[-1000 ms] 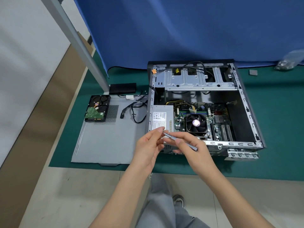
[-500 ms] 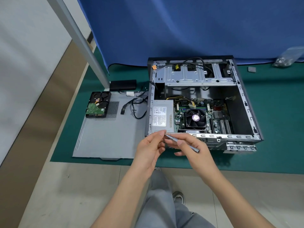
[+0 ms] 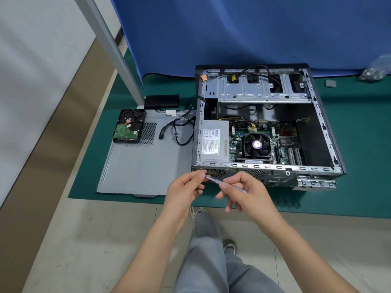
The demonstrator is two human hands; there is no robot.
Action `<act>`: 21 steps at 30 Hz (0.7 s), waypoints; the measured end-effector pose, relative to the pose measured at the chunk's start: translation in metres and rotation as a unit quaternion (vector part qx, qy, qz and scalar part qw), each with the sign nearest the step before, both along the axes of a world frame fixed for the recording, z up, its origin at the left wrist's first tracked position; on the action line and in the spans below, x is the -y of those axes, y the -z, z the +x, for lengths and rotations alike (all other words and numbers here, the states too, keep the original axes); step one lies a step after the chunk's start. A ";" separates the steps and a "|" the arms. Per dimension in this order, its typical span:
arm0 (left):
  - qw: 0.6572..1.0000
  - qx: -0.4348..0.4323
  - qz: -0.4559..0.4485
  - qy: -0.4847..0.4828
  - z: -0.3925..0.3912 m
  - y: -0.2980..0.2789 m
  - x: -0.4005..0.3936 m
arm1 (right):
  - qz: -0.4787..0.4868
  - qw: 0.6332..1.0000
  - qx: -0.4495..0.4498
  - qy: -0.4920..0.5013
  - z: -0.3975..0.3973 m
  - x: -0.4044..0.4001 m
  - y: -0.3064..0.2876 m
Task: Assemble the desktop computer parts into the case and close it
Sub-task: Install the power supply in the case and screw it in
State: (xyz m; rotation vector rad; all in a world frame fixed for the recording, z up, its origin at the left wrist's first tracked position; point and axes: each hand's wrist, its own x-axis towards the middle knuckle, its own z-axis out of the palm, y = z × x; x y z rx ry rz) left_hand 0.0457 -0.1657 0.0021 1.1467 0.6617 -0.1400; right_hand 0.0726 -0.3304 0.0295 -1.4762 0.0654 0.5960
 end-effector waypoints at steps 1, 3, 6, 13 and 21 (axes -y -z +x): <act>1.000 -0.006 -0.004 -0.002 -0.002 0.002 -0.002 | -0.013 1.000 0.007 0.007 0.000 0.001 0.005; 1.000 -0.026 0.000 0.001 -0.007 0.009 -0.003 | -0.062 0.998 0.029 0.000 -0.003 0.000 0.018; 0.998 -0.067 -0.001 -0.013 -0.011 0.021 -0.002 | -0.140 0.987 0.056 -0.057 -0.010 -0.008 0.039; 0.992 -0.128 0.013 -0.016 -0.005 0.047 -0.007 | -0.266 0.948 0.053 -0.168 -0.016 -0.020 0.073; 0.981 -0.175 -0.038 -0.076 0.014 0.073 -0.001 | -0.266 0.952 -0.010 -0.149 -0.012 -0.039 0.098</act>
